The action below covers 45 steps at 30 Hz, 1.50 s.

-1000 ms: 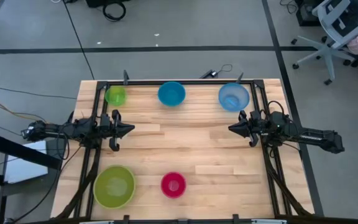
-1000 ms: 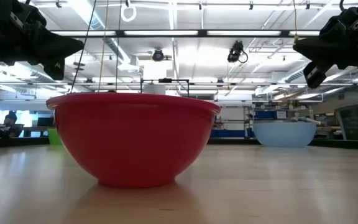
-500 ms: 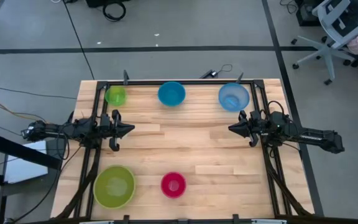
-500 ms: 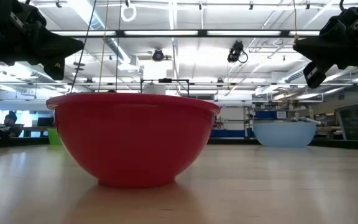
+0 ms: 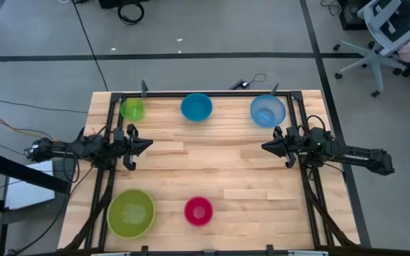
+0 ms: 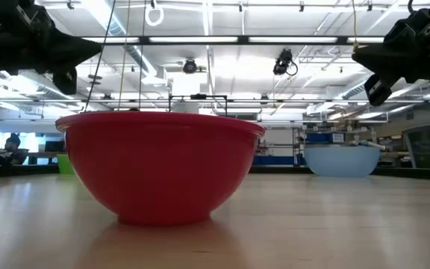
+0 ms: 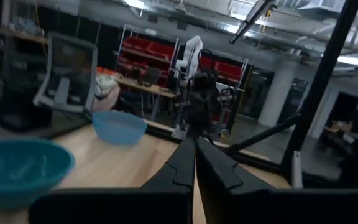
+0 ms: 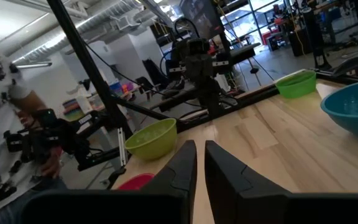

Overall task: Nest bowls inside each other
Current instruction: Stack the light blue bowl on top of the dark green bowl

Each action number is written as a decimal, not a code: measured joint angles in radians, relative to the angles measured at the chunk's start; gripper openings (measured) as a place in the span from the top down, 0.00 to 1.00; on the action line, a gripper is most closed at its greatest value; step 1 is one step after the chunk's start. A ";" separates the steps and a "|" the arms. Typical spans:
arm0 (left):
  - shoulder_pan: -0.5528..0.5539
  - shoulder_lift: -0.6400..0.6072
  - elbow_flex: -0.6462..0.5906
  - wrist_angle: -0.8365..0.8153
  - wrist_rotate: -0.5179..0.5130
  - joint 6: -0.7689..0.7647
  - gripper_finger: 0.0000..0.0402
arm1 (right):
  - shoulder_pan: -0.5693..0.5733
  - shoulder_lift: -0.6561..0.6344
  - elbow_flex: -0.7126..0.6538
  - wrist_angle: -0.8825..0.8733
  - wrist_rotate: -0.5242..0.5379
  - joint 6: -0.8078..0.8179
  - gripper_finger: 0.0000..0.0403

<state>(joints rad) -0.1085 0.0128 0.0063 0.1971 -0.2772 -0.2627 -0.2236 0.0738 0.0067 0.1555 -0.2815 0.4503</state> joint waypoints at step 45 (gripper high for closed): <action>0.167 0.448 0.295 -0.140 -0.267 -0.444 0.71 | -0.143 0.321 0.153 -0.166 0.951 0.561 0.97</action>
<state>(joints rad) 0.0584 0.4612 0.3011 0.0571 -0.5444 -0.7070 -0.3664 0.3950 0.1599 -0.0101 0.6691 1.0111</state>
